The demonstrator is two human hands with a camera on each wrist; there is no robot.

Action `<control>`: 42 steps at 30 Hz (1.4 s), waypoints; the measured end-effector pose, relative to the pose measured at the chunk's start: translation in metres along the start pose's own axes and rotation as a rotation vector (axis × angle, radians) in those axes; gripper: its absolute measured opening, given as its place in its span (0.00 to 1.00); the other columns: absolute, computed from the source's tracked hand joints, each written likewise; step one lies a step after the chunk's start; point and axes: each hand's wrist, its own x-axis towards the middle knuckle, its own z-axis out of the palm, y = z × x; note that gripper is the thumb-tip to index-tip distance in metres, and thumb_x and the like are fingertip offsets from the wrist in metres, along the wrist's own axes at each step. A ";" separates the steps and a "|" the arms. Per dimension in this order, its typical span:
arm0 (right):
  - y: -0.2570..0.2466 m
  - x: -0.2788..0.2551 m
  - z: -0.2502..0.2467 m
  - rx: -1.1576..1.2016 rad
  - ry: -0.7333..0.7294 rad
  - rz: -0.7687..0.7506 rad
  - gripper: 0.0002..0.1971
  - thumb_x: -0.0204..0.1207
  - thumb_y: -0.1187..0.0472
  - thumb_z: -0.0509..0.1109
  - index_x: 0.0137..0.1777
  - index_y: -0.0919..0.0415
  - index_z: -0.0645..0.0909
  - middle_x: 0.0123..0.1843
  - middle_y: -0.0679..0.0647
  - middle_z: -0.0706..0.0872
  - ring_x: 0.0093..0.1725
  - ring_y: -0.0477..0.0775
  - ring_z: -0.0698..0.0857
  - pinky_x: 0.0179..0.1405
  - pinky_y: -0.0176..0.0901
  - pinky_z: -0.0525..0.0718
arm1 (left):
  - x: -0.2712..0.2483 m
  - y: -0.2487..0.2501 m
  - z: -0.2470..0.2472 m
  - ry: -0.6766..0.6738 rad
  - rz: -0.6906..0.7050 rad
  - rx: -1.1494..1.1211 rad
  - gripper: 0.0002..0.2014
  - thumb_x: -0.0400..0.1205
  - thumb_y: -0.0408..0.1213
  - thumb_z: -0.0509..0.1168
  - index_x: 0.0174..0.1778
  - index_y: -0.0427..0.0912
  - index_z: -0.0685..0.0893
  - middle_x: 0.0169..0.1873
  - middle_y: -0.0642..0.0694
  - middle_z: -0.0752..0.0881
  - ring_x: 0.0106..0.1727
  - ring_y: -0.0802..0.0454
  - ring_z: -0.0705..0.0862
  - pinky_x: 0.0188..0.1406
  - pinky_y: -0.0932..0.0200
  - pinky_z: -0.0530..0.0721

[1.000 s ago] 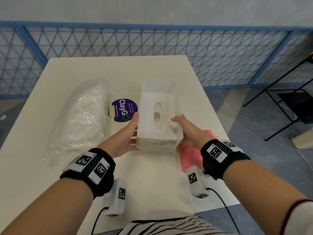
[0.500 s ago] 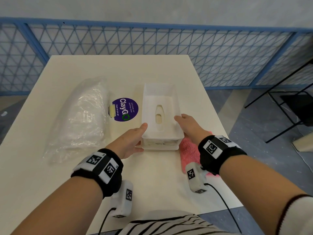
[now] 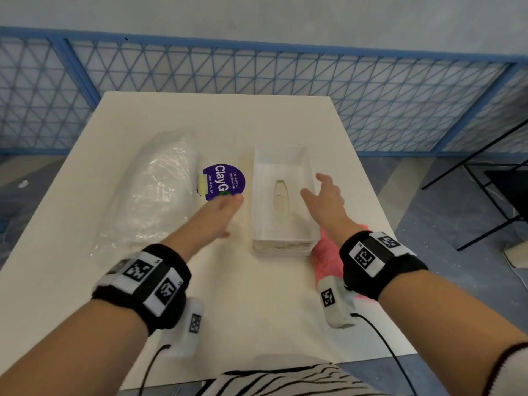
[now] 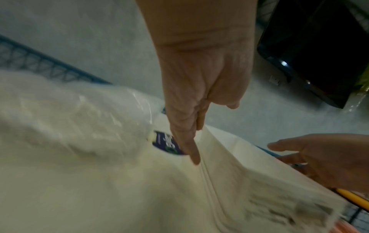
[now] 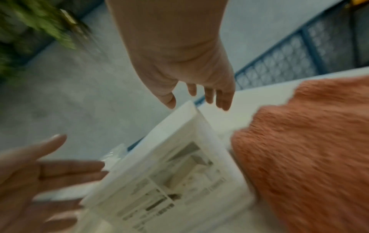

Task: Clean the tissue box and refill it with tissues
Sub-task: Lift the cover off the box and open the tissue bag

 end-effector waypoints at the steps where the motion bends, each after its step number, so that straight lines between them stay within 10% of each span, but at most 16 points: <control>1: -0.010 -0.002 0.003 -0.064 0.058 -0.105 0.28 0.80 0.54 0.64 0.79 0.55 0.63 0.75 0.61 0.71 0.73 0.65 0.69 0.71 0.51 0.65 | -0.002 0.003 -0.014 0.094 0.074 0.000 0.18 0.85 0.52 0.57 0.67 0.49 0.76 0.70 0.45 0.77 0.60 0.50 0.78 0.63 0.48 0.82; 7: -0.082 -0.042 0.048 -0.077 -0.122 -0.562 0.19 0.79 0.59 0.65 0.71 0.54 0.75 0.71 0.57 0.73 0.72 0.59 0.68 0.62 0.32 0.59 | -0.008 -0.011 -0.097 0.602 -0.049 0.508 0.23 0.82 0.45 0.62 0.74 0.47 0.72 0.74 0.39 0.70 0.72 0.35 0.68 0.71 0.45 0.65; 11: -0.100 -0.067 0.087 -0.181 -0.430 -0.645 0.19 0.80 0.58 0.66 0.70 0.55 0.76 0.74 0.59 0.70 0.75 0.60 0.66 0.77 0.50 0.65 | -0.013 -0.045 -0.121 0.567 -0.431 0.347 0.36 0.80 0.46 0.62 0.80 0.42 0.53 0.76 0.33 0.59 0.75 0.32 0.61 0.73 0.39 0.63; 15: -0.097 -0.079 0.115 -0.290 -0.580 -0.625 0.20 0.80 0.56 0.66 0.72 0.55 0.74 0.76 0.60 0.69 0.75 0.60 0.69 0.76 0.49 0.66 | -0.014 -0.073 -0.127 0.531 -0.474 0.050 0.41 0.83 0.44 0.61 0.81 0.34 0.41 0.79 0.33 0.60 0.75 0.34 0.66 0.74 0.42 0.68; 17: -0.096 -0.085 0.123 -0.317 -0.642 -0.618 0.21 0.80 0.57 0.66 0.73 0.56 0.73 0.75 0.60 0.70 0.73 0.58 0.72 0.73 0.45 0.68 | -0.015 -0.083 -0.129 0.542 -0.451 -0.096 0.37 0.83 0.40 0.62 0.80 0.31 0.47 0.71 0.32 0.71 0.63 0.40 0.73 0.57 0.49 0.78; 21: -0.092 -0.094 0.131 -0.370 -0.733 -0.587 0.23 0.80 0.57 0.66 0.75 0.55 0.69 0.72 0.60 0.74 0.67 0.58 0.78 0.66 0.44 0.72 | -0.020 -0.095 -0.137 0.509 -0.413 -0.220 0.14 0.79 0.34 0.66 0.55 0.28 0.76 0.42 0.37 0.78 0.45 0.46 0.77 0.30 0.61 0.75; 26: -0.090 -0.098 0.139 -0.396 -0.576 -0.567 0.38 0.75 0.56 0.73 0.81 0.50 0.56 0.73 0.62 0.69 0.69 0.65 0.73 0.68 0.57 0.75 | -0.029 -0.073 -0.138 0.480 -0.308 -0.217 0.10 0.79 0.33 0.64 0.32 0.41 0.74 0.28 0.45 0.73 0.29 0.52 0.71 0.30 0.62 0.71; 30: -0.092 -0.094 0.142 -0.256 -0.401 -0.473 0.40 0.76 0.54 0.73 0.82 0.47 0.53 0.76 0.62 0.62 0.69 0.67 0.72 0.67 0.56 0.73 | -0.040 -0.034 -0.136 0.441 -0.079 -0.291 0.02 0.82 0.39 0.64 0.47 0.45 0.79 0.37 0.50 0.77 0.43 0.52 0.76 0.49 0.55 0.77; 34: -0.102 -0.084 0.135 0.145 -0.369 -0.314 0.17 0.85 0.59 0.58 0.71 0.61 0.72 0.57 0.55 0.76 0.53 0.55 0.79 0.51 0.43 0.76 | -0.053 -0.011 -0.137 0.360 0.169 -0.370 0.14 0.84 0.49 0.61 0.64 0.52 0.77 0.64 0.52 0.78 0.68 0.52 0.74 0.66 0.47 0.76; 39: -0.125 -0.084 0.109 0.693 -0.504 -0.092 0.13 0.86 0.66 0.50 0.52 0.59 0.77 0.46 0.57 0.85 0.38 0.55 0.86 0.39 0.45 0.87 | -0.056 -0.015 -0.129 0.369 0.246 -0.055 0.44 0.76 0.54 0.70 0.81 0.66 0.47 0.82 0.47 0.53 0.79 0.49 0.62 0.75 0.47 0.66; 42: -0.117 -0.084 0.095 0.755 -0.681 -0.044 0.11 0.86 0.64 0.53 0.48 0.57 0.76 0.45 0.55 0.88 0.39 0.54 0.89 0.42 0.46 0.87 | -0.057 -0.016 -0.126 0.395 0.202 -0.169 0.52 0.75 0.50 0.72 0.80 0.64 0.36 0.82 0.39 0.55 0.81 0.48 0.60 0.76 0.41 0.67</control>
